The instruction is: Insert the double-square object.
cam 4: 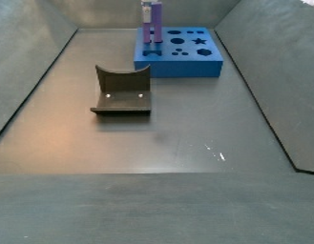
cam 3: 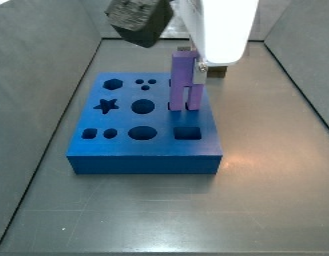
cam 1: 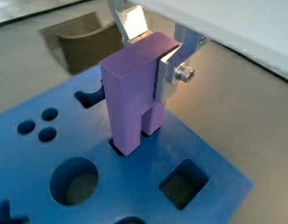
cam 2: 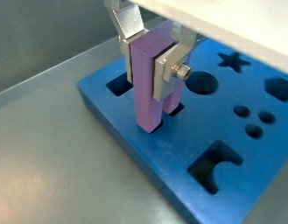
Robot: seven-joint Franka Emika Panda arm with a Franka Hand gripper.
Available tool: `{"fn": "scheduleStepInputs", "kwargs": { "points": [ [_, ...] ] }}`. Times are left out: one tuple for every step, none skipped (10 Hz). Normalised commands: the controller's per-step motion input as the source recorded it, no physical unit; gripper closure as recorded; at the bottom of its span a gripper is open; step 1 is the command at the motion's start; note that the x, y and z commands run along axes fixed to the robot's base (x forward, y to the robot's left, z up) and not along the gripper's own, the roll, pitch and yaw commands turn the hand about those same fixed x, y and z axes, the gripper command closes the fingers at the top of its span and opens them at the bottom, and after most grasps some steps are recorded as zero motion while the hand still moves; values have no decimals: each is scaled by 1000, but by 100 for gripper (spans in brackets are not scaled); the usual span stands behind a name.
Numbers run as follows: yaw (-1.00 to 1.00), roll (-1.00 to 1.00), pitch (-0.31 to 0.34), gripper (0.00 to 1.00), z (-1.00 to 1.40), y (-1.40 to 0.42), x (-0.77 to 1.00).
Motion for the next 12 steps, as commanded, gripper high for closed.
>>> {"fn": "scheduleStepInputs", "kwargs": {
  "points": [
    [-60, 26, 4, 100, -74, 37, 0],
    [-334, 53, 19, 100, -151, 191, -86],
    [-166, 51, 0, 100, -240, 174, -429],
    [-6, 23, -4, 100, -389, 111, -523],
    [0, -6, -100, 100, -383, 0, -400],
    [66, -69, -104, 100, -254, -143, 80],
    [34, -49, -39, 100, -243, -140, 374],
    [0, -17, 0, 100, -229, -11, 480],
    [0, 0, 7, 100, -220, 0, 429],
    [0, 0, 6, 100, -240, 0, 443],
    [0, 0, 0, 100, -266, 0, 423],
    [-49, 0, 0, 100, -283, -14, 200]
  ]
}}
